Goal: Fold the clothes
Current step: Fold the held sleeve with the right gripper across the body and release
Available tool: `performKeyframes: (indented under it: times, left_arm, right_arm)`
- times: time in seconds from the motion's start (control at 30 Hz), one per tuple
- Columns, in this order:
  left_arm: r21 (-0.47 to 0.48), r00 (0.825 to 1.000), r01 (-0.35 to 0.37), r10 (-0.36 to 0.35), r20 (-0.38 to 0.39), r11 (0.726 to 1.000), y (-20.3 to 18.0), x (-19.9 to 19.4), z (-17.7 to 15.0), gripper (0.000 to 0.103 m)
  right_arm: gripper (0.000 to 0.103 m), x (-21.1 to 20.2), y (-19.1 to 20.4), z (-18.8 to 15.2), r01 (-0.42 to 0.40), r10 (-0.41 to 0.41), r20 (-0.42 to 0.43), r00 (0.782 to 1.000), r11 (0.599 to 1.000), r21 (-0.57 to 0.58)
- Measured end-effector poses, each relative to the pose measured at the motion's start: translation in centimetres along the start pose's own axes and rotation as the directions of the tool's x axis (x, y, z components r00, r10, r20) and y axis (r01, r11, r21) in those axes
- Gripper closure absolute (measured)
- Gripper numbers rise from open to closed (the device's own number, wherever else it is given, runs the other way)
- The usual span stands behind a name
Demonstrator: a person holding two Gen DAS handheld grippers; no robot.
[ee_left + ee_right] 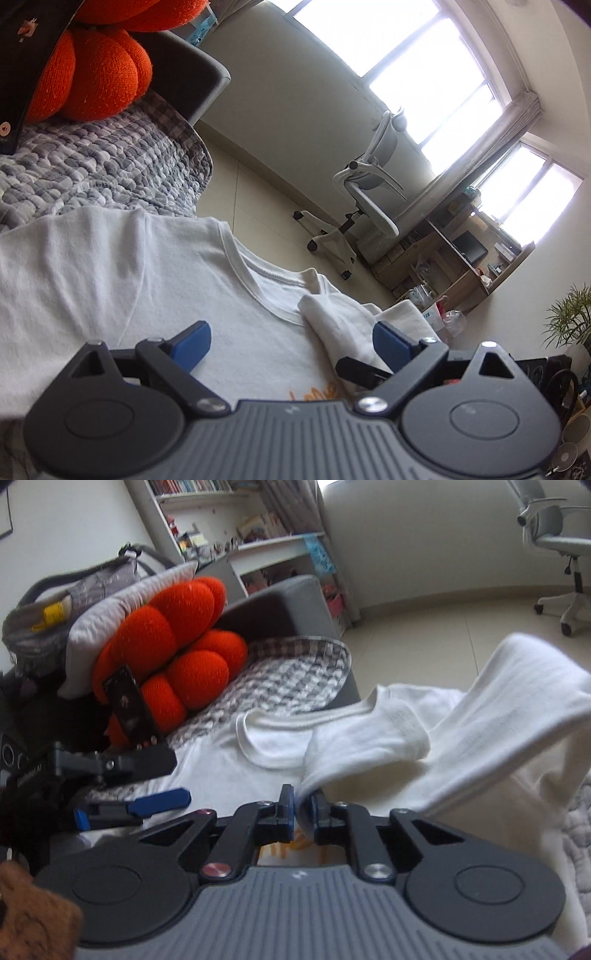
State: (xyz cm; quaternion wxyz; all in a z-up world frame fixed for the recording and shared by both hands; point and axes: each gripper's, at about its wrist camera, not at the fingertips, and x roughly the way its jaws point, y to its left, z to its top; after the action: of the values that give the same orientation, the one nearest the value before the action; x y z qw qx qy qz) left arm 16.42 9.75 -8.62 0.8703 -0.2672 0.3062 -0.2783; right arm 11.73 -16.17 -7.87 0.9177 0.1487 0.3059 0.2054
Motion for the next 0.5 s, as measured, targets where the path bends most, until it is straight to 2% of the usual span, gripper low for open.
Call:
performKeyframes:
  times: [0.1,0.13,0.17,0.2,0.3,0.4,0.5]
  left_arm:
    - [0.027,1.0,-0.019,0.019,0.006,0.999,-0.2,0.0,-0.4,0.008]
    - [0.03,1.0,-0.022,0.022,0.011,0.999,-0.3,0.0,-0.5,0.008]
    - [0.031,1.0,-0.024,0.023,0.016,0.999,-0.3,0.0,-0.6,0.008]
    - [0.032,0.999,-0.024,0.023,0.022,0.999,-0.3,-0.1,-0.6,0.008]
    - [0.024,0.999,-0.021,0.02,0.032,1.0,-0.1,-0.2,-0.7,0.008]
    - [-0.011,0.999,-0.005,0.006,0.05,1.0,0.3,-0.4,-0.5,0.008]
    - [-0.095,0.997,0.056,-0.05,0.067,0.994,1.0,-0.7,-0.3,0.013]
  right_arm:
    - [0.083,-0.5,-0.2,0.1,-0.028,0.028,-0.012,1.0,0.999,0.018]
    - [0.074,-0.7,-0.4,0.1,-0.036,0.036,-0.008,0.999,0.999,0.031]
    - [0.059,-1.0,-0.6,0.1,-0.04,0.04,0.0,0.999,0.998,0.05]
    - [0.057,-1.2,-0.8,0.2,-0.043,0.042,0.011,0.999,0.997,0.069]
    - [0.057,-1.6,-1.2,0.5,-0.036,0.03,0.053,0.998,0.994,0.106]
    - [0.057,-1.3,-1.2,0.5,-0.024,0.013,0.114,0.993,0.995,0.095]
    - [0.057,-0.1,-0.9,0.4,-0.051,0.039,0.143,0.989,0.996,0.076]
